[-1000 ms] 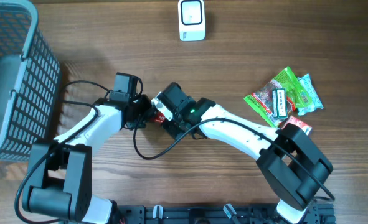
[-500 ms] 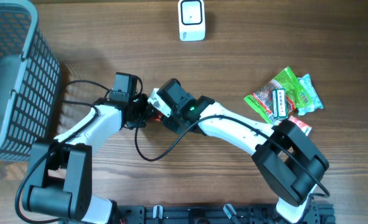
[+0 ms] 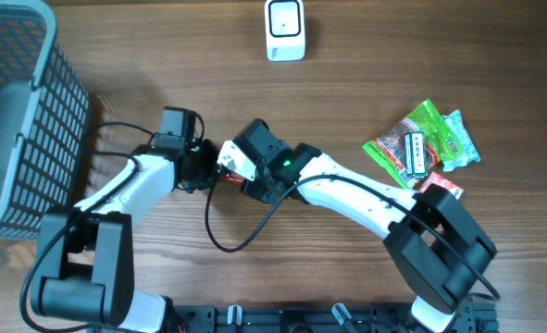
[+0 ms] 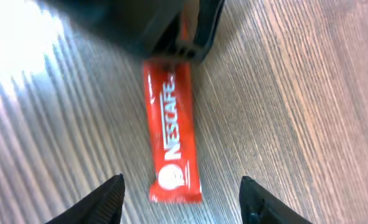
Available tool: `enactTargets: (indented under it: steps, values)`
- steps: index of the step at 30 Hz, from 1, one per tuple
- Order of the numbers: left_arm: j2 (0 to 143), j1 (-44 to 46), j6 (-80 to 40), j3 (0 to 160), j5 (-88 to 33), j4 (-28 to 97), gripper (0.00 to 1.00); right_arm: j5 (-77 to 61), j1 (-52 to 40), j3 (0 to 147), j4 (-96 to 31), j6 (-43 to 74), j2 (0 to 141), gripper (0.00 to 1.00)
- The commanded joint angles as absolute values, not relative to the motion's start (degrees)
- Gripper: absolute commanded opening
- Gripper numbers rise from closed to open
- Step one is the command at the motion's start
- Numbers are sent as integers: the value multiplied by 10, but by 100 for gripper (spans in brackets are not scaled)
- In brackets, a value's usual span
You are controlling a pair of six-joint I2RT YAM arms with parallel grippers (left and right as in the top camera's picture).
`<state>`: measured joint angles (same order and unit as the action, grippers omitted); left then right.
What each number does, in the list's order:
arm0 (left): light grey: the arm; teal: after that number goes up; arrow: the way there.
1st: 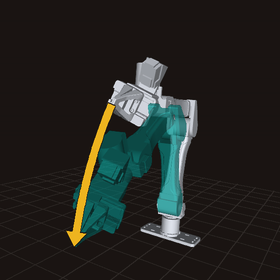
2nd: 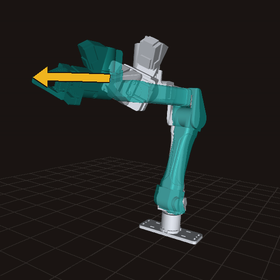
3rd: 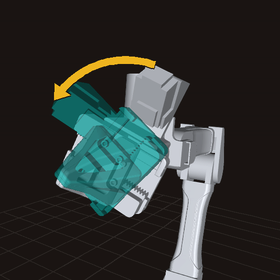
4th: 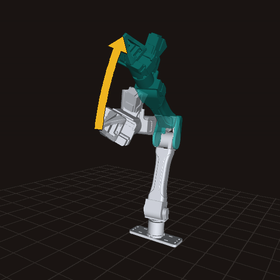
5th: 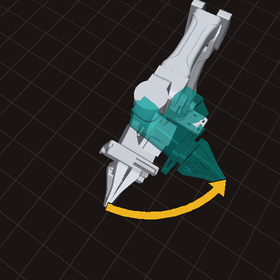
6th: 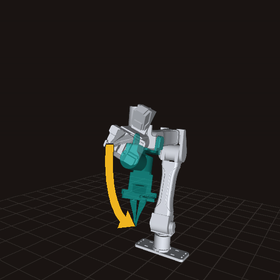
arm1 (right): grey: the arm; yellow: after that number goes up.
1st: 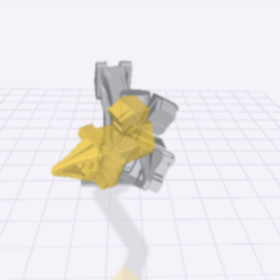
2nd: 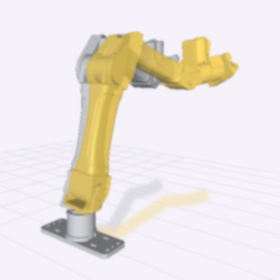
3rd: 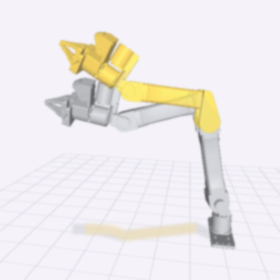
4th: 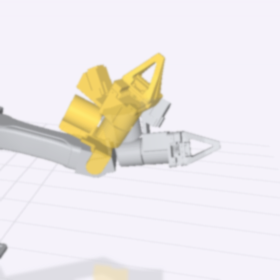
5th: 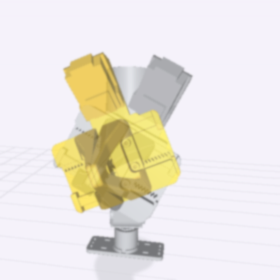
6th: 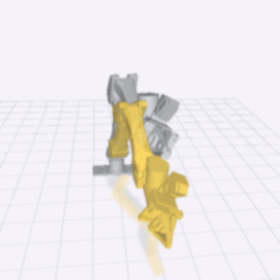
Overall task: Scan the item barcode
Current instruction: 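Grasp the red stick with the right gripper beside the left gripper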
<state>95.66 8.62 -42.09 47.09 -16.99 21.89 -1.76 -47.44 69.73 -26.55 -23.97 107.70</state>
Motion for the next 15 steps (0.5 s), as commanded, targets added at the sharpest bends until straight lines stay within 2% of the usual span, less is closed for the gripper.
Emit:
enactTargets:
  steps: [1, 8, 12, 15]
  values:
    - [974, 65, -394, 460, -162, 227, 37, -48, -476, 688, -275, -302, 1057, 59]
    - [974, 65, -397, 460, -174, 225, 36, -65, -476, 670, -221, -316, 1075, 57]
    - [974, 65, -397, 460, -187, 227, 38, -78, -476, 670, -190, -315, 1105, 52]
    - [974, 61, -397, 460, -186, 227, 39, -83, -475, 670, -187, -316, 1127, 43]
